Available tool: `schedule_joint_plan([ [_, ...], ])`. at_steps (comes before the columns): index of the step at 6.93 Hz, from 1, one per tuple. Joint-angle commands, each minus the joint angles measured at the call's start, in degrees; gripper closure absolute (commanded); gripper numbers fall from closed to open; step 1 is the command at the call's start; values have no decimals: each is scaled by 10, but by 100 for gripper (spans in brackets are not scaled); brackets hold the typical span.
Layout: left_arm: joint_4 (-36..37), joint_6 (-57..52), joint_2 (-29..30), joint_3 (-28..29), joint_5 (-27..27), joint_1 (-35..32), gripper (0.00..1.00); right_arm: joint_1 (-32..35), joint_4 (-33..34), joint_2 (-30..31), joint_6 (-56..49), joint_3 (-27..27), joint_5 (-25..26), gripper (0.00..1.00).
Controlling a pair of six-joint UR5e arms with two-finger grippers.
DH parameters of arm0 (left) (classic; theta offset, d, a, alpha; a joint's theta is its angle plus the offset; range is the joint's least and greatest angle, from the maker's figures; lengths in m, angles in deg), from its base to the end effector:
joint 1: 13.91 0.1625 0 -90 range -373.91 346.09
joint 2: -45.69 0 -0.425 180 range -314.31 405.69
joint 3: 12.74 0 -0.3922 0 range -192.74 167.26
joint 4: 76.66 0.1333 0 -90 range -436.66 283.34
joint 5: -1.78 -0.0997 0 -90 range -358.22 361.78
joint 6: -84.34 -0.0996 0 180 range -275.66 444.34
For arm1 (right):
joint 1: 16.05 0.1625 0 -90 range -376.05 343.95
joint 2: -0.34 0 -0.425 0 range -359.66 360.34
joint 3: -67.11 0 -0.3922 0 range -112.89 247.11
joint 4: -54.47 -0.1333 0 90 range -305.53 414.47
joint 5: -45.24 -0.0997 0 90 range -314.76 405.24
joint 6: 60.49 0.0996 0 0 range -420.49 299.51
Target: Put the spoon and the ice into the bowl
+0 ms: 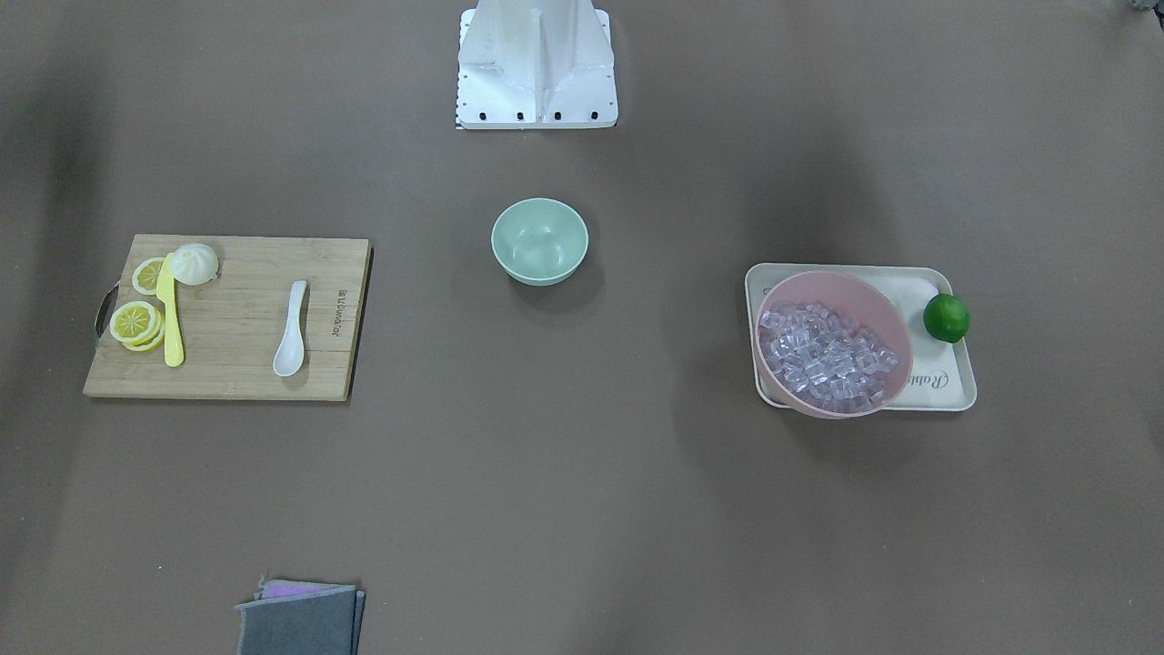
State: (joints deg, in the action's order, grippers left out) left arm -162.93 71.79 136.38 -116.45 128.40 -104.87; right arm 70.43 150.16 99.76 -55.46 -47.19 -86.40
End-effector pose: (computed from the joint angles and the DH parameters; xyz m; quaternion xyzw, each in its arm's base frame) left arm -0.0822 -0.4965 0.5500 0.1245 0.3002 0.1245 0.9375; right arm 0.0412 -0.4231 0.5386 0.0483 -0.3589 -0.0162 0.9320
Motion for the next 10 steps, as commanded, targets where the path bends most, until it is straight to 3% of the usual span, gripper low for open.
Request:
schedule_joint_plan([
  [1, -148, 0, -3, 17, -7, 1, 1, 0, -2, -30, 6, -18, 3, 0],
  [2, -196, 2, 4, 49, -14, 0, 1, 0, -2, -36, 8, -32, 7, 0],
  [4, -203, 1, 7, 52, -9, 0, 1, 15, -22, -60, 12, -28, 7, 0],
  [6, -210, 22, 14, 42, 3, 0, 1, 16, -139, -15, 25, -29, 21, 0],
  [7, -231, 100, 14, 31, 36, 1, 1, 11, -148, -15, 80, -27, 29, 0],
  [8, -308, 145, 12, 35, 49, 16, 1, -14, -181, -17, 86, -29, 29, 0],
  [10, -336, 179, 20, 28, 49, 115, 1, -104, -231, -53, 125, -29, 30, 0],
])
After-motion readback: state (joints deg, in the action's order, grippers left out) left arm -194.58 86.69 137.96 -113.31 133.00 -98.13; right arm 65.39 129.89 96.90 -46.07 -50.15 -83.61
